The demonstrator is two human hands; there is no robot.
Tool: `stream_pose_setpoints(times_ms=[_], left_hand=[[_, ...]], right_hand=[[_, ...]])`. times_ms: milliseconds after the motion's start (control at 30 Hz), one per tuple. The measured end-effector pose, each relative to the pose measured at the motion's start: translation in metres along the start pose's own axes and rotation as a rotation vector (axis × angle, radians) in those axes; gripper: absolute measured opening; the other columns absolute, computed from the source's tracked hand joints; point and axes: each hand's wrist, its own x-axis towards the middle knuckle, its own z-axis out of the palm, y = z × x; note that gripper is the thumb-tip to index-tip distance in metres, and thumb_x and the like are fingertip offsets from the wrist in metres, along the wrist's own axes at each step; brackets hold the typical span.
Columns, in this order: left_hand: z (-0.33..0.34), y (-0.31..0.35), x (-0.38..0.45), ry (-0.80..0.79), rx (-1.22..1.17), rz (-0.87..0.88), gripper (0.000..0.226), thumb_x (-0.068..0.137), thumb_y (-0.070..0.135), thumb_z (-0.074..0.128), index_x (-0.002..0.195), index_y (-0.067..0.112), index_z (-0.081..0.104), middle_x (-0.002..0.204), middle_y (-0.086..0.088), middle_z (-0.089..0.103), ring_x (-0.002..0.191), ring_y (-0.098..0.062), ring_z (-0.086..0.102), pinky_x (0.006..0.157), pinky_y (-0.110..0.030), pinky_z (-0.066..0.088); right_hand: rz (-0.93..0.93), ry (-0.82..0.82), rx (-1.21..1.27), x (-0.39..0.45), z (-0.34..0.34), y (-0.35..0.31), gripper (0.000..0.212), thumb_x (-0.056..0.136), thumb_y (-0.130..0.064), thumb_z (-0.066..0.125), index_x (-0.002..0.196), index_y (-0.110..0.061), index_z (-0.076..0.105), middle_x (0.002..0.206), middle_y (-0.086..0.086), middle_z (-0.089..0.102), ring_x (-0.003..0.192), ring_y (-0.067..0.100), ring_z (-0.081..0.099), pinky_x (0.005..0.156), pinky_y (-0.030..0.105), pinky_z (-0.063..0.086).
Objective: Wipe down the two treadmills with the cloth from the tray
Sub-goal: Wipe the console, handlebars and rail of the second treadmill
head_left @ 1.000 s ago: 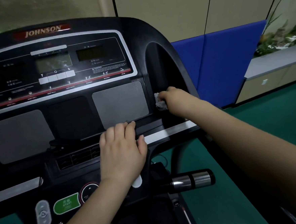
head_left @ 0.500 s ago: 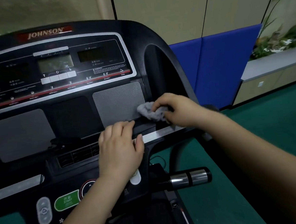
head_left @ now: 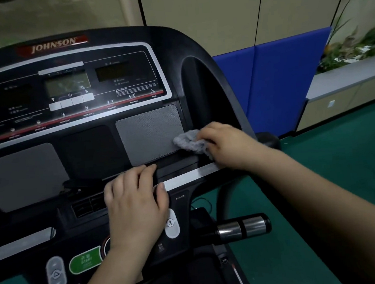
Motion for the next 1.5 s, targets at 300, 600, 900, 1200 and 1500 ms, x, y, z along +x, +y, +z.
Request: stream_pose_setpoints(times_ms=[300, 600, 900, 1200, 1500], left_hand=[[0.0, 0.001, 0.0, -0.01, 0.017, 0.009, 0.041, 0.084, 0.034, 0.048, 0.119, 0.018, 0.059, 0.113, -0.002, 0.057, 0.107, -0.025, 0.049, 0.1, -0.045, 0.031], [0.001, -0.001, -0.001, 0.003, 0.042, 0.01, 0.029, 0.082, 0.034, 0.047, 0.098, 0.01, 0.051, 0.1, -0.008, 0.054, 0.098, -0.029, 0.048, 0.094, -0.046, 0.034], [0.002, -0.004, -0.004, 0.024, -0.064, 0.036, 0.039, 0.084, 0.029, 0.053, 0.118, 0.01, 0.057, 0.118, -0.007, 0.059, 0.111, -0.027, 0.049, 0.102, -0.046, 0.032], [-0.015, -0.021, -0.003, 0.147, -0.491, -0.155, 0.039, 0.083, 0.006, 0.051, 0.122, 0.005, 0.05, 0.122, -0.013, 0.049, 0.116, -0.026, 0.039, 0.106, -0.036, 0.026], [-0.018, -0.032, -0.014, 0.11, -0.494, -0.16, 0.049, 0.083, -0.004, 0.05, 0.131, 0.005, 0.041, 0.118, -0.008, 0.052, 0.116, -0.023, 0.038, 0.101, -0.035, 0.032]], right_hand=[[0.244, -0.035, -0.288, 0.019, 0.001, -0.002, 0.031, 0.097, -0.022, 0.043, 0.128, -0.024, 0.048, 0.126, 0.008, 0.045, 0.114, 0.034, 0.046, 0.096, 0.046, 0.035], [-0.154, 0.116, 0.069, -0.003, 0.052, -0.08, 0.037, 0.085, -0.025, 0.044, 0.116, -0.022, 0.064, 0.124, 0.002, 0.056, 0.113, 0.029, 0.047, 0.098, 0.047, 0.034], [0.159, 0.479, -0.006, -0.037, 0.024, 0.023, 0.027, 0.079, -0.005, 0.058, 0.102, -0.011, 0.072, 0.118, 0.014, 0.06, 0.108, 0.035, 0.055, 0.097, 0.034, 0.04], [0.156, 0.618, 0.033, -0.043, 0.062, -0.036, 0.032, 0.075, 0.002, 0.062, 0.1, -0.014, 0.074, 0.118, 0.015, 0.06, 0.111, 0.035, 0.053, 0.098, 0.042, 0.043], [-0.232, 0.354, -0.023, -0.032, 0.087, -0.1, 0.048, 0.075, -0.013, 0.053, 0.119, -0.027, 0.067, 0.129, 0.012, 0.056, 0.12, 0.032, 0.049, 0.1, 0.046, 0.038]])
